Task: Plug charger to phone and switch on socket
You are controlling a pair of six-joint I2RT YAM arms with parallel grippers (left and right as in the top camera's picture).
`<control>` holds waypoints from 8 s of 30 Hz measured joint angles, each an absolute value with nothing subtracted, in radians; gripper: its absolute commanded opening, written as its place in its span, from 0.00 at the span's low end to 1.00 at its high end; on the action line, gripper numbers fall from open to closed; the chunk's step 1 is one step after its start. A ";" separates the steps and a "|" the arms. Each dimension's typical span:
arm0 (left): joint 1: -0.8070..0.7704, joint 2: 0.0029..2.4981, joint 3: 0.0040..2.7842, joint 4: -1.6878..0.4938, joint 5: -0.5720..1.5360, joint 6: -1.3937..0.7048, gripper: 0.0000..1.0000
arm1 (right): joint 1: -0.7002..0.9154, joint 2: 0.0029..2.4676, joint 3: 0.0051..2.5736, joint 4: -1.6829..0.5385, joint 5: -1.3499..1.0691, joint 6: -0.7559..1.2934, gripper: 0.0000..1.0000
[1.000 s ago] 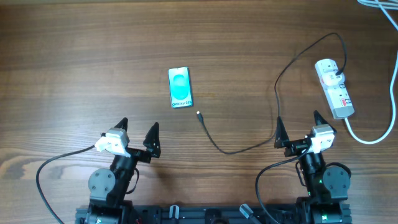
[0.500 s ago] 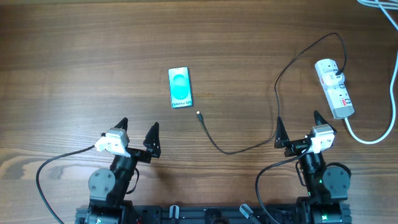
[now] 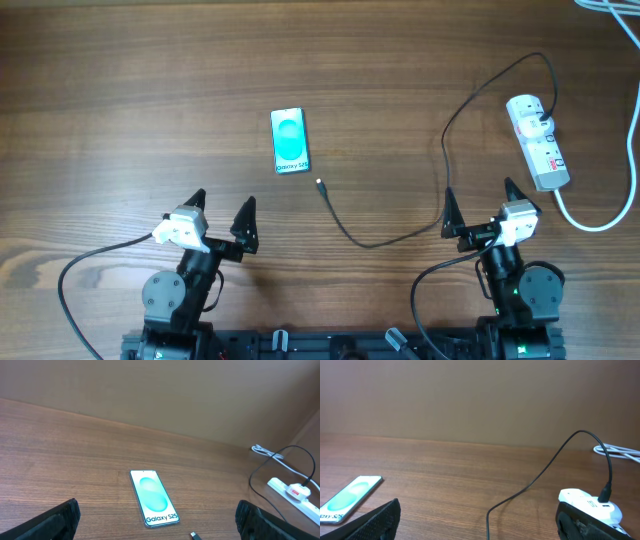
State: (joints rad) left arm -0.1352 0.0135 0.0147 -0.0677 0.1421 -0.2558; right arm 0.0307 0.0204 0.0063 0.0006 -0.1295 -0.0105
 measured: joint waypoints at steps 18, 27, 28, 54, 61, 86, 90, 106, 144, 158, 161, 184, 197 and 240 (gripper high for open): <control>-0.135 0.014 0.015 -0.068 0.142 -0.255 1.00 | 0.031 0.020 0.006 0.001 -0.129 -0.010 1.00; -0.135 0.014 0.015 -0.068 0.142 -0.255 1.00 | 0.031 0.020 0.006 0.001 -0.130 -0.010 1.00; -0.135 0.014 0.015 -0.068 0.142 -0.255 1.00 | 0.031 0.020 0.006 0.001 -0.130 -0.010 1.00; -0.135 0.014 0.015 -0.068 0.142 -0.255 1.00 | 0.031 0.020 0.006 0.001 -0.130 -0.010 1.00; -0.135 0.014 0.015 -0.068 0.142 -0.255 1.00 | 0.031 0.020 0.006 0.001 -0.129 -0.010 1.00; -0.135 0.014 0.015 -0.068 0.142 -0.255 1.00 | 0.031 0.020 0.006 0.001 -0.130 -0.010 1.00; -0.135 0.014 0.015 -0.060 0.142 -0.255 1.00 | 0.031 0.020 0.006 0.001 -0.129 -0.010 1.00; -0.135 0.088 0.373 -0.359 0.160 -0.284 1.00 | 0.031 0.022 0.006 0.001 -0.129 -0.010 1.00; -0.195 1.403 1.428 -1.281 0.573 -0.374 1.00 | 0.031 0.024 0.006 0.000 -0.129 -0.014 1.00; -0.203 1.404 1.428 -1.159 0.171 -0.559 1.00 | 0.031 0.024 0.006 0.000 -0.129 -0.014 1.00; -0.203 1.404 1.428 -1.135 0.121 -0.568 1.00 | 0.031 0.024 0.006 0.000 -0.129 -0.014 1.00; -0.203 1.404 1.428 -1.044 0.049 -0.582 1.00 | 0.031 0.024 0.006 0.000 -0.129 -0.014 1.00; -0.203 1.404 1.428 -1.012 0.060 -0.590 0.47 | 0.031 0.024 0.006 0.000 -0.129 -0.014 1.00; -0.388 1.817 1.428 -0.791 -0.003 -0.668 1.00 | 0.031 0.024 0.006 0.000 -0.129 -0.014 1.00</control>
